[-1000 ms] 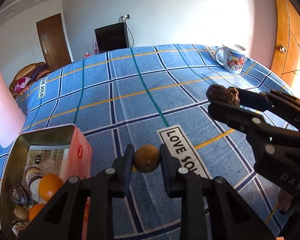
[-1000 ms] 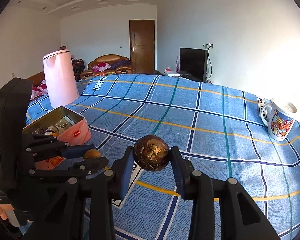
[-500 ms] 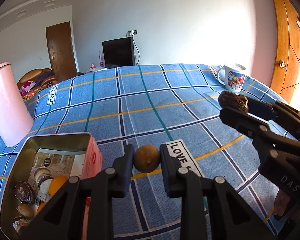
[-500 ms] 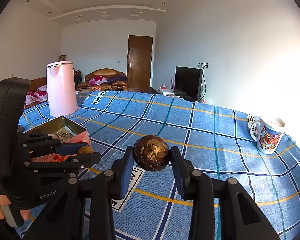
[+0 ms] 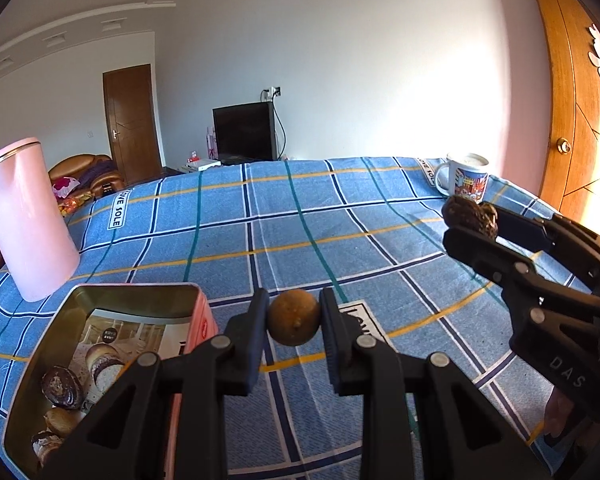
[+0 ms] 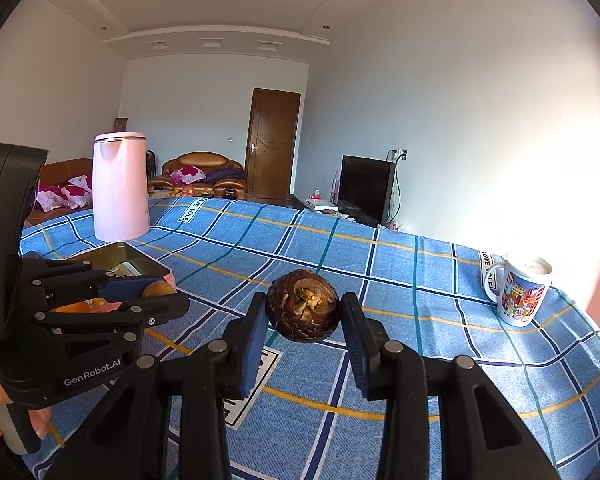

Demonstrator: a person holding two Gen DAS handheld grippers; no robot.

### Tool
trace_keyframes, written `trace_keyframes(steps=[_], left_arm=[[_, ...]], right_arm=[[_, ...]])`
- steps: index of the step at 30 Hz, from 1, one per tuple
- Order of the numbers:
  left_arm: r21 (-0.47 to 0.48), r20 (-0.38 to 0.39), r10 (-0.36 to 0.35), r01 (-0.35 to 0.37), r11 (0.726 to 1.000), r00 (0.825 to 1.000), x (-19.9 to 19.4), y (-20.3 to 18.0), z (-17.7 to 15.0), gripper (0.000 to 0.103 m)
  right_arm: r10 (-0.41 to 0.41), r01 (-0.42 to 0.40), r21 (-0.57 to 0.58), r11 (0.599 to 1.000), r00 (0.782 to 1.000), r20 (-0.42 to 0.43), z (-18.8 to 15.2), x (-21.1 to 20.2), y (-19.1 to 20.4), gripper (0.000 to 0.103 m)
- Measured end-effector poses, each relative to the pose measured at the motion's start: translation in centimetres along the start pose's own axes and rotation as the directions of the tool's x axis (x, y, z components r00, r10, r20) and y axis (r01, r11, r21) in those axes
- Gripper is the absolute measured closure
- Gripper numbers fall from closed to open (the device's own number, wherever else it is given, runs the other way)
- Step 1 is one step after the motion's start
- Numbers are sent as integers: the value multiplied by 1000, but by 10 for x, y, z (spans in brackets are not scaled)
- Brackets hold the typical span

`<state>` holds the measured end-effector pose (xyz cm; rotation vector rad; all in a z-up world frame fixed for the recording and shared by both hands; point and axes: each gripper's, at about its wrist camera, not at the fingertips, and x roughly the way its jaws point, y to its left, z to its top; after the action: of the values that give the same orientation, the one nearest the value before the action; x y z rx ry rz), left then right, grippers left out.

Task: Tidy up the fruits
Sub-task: 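Carry the brown ball and tan fruit over the tin with both tools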

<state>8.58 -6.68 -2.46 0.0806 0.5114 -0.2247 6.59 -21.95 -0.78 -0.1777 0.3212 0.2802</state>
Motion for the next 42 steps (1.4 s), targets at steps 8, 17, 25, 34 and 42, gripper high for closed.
trace_keyframes(steps=[8, 17, 25, 34, 42], left_arm=[[3, 51, 19, -19, 1000, 998, -9, 0, 0, 76], [-20, 72, 23, -22, 1000, 997, -23, 6, -6, 76], [-58, 88, 60, -55, 997, 994, -45, 30, -9, 76], [-114, 92, 116, -105, 988, 989, -62, 66, -15, 76], [-152, 77, 152, -139, 979, 985, -70, 94, -22, 76]], right_arm=[[-6, 6, -3, 1000, 1000, 12, 1, -2, 0, 64], [10, -9, -9, 1000, 1000, 13, 2, -3, 5, 64], [89, -89, -17, 996, 996, 6, 8, -2, 29, 64], [156, -155, -49, 987, 988, 5, 24, 1, 62, 64], [219, -219, -70, 973, 976, -9, 35, 10, 91, 64]])
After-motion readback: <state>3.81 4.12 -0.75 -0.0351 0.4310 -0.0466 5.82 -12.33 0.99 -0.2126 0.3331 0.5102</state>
